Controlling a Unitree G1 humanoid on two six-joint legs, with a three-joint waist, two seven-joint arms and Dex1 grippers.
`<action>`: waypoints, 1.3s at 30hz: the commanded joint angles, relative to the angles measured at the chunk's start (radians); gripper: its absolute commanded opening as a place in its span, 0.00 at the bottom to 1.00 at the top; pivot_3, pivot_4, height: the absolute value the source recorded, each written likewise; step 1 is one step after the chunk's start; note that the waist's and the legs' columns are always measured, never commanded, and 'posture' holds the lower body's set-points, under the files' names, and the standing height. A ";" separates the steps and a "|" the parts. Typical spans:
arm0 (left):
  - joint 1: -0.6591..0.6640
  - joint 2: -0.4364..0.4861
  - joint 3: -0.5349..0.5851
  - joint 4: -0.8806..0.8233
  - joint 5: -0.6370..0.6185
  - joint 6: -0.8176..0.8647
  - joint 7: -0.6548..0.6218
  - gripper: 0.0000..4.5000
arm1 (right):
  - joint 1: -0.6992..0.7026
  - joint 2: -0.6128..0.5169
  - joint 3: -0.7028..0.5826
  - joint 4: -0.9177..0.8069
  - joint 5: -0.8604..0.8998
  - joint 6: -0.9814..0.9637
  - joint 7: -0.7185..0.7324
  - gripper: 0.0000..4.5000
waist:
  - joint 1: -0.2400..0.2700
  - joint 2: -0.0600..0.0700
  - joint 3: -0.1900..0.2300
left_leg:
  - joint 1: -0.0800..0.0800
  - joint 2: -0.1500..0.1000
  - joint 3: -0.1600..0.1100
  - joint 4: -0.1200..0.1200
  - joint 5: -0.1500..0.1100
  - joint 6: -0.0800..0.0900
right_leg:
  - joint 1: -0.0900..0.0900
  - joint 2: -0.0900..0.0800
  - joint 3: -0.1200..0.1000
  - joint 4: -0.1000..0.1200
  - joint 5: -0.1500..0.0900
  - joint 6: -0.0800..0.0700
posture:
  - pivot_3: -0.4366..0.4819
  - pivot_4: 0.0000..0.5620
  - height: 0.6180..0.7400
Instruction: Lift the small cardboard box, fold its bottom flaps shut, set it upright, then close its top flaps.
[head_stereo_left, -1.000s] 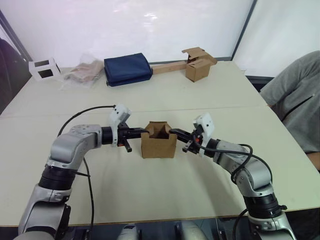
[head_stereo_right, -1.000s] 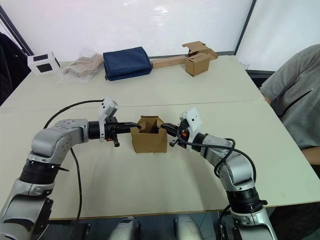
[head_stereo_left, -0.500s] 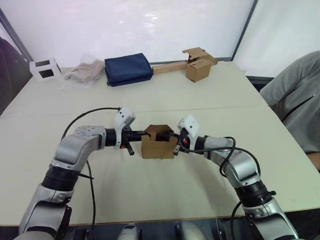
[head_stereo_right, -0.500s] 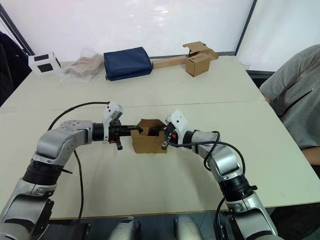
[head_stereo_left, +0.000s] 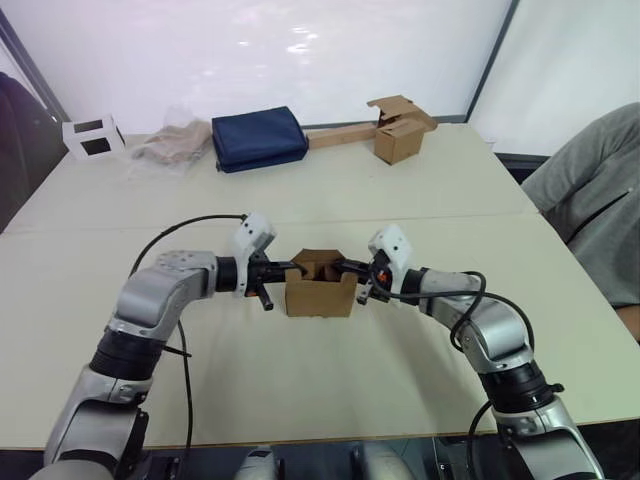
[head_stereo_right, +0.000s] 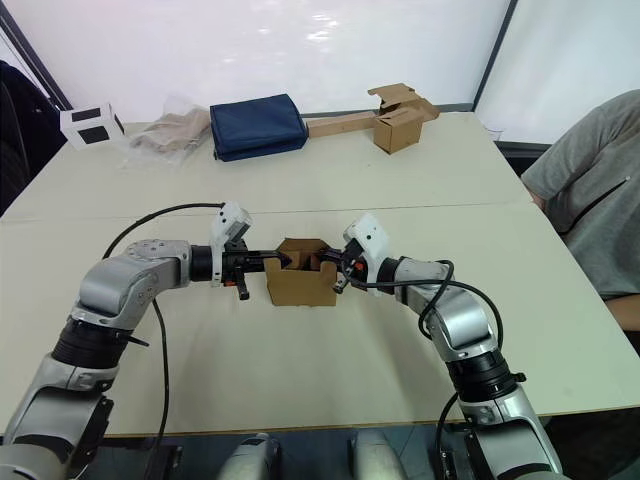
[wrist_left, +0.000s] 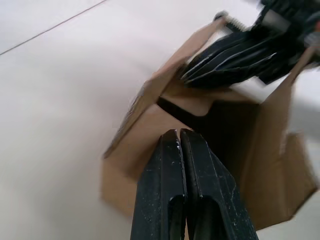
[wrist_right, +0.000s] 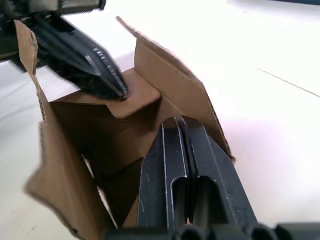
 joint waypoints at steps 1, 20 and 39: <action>-0.060 0.017 0.086 0.008 -0.055 0.021 -0.006 0.01 | -0.046 0.010 -0.076 -0.095 0.087 0.041 -0.004 0.00 | -0.001 0.000 0.000 | 0.000 0.000 0.000 0.000 0.000 0.000 | 0.000 0.000 0.000 0.000 0.000 0.000 | 0.48 0.27 1.00; -0.284 -0.039 -0.003 0.555 0.137 -0.280 -0.150 0.01 | 0.047 -0.087 0.042 -0.286 0.182 0.109 0.076 0.00 | 0.002 0.000 0.000 | 0.000 0.000 0.000 0.000 0.000 0.000 | 0.001 0.000 -0.001 -0.001 0.000 0.000 | 0.48 0.27 1.00; -0.238 -0.076 -0.056 0.619 0.235 -0.353 -0.285 0.01 | -0.002 -0.033 0.149 -0.044 -0.036 -0.061 0.081 0.00 | -0.009 0.000 0.000 | -0.001 0.000 -0.001 0.000 0.000 0.000 | 0.000 0.000 -0.001 -0.001 0.000 0.000 | 0.48 0.27 1.00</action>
